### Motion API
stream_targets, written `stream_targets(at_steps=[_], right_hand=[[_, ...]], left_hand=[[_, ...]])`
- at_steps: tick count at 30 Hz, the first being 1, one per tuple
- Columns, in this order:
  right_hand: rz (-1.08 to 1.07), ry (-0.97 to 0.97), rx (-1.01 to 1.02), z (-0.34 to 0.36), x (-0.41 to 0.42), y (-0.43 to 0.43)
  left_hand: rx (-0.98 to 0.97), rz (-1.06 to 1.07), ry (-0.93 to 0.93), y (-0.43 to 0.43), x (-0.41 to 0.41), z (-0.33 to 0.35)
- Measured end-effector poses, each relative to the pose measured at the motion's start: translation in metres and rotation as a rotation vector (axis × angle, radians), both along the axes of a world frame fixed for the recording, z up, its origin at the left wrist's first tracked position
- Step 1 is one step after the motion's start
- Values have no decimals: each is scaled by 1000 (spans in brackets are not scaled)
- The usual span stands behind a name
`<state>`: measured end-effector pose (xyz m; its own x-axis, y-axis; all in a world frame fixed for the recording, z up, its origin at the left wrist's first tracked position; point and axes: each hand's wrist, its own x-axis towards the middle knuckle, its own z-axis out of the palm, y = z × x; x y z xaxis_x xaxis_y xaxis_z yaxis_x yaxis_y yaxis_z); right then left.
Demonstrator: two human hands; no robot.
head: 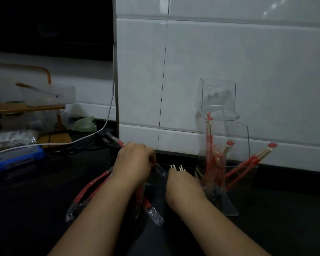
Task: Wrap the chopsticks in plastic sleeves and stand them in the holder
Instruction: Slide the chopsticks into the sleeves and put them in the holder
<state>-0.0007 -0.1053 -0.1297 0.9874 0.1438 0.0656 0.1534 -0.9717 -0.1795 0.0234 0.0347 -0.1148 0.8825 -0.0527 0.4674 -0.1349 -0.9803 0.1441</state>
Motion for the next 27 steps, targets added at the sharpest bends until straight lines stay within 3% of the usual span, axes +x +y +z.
stream_targets(at_steps=[8, 14, 18, 21, 27], right_hand=[[-38, -30, 181, 0, 4, 3], [75, -122, 679, 14, 3, -7], [167, -145, 816, 17, -1, -15], [162, -197, 819, 19, 1, -16], [178, -295, 912, 11, -2, -13]], left_hand=[[-430, -77, -440, -4, 1, 3], [-891, -161, -721, -9, -16, 12], [-1092, -177, -897, -8, -24, 20], [-1253, -109, -871, 2, -19, 20], [-1825, 39, -703, 13, -4, 21]])
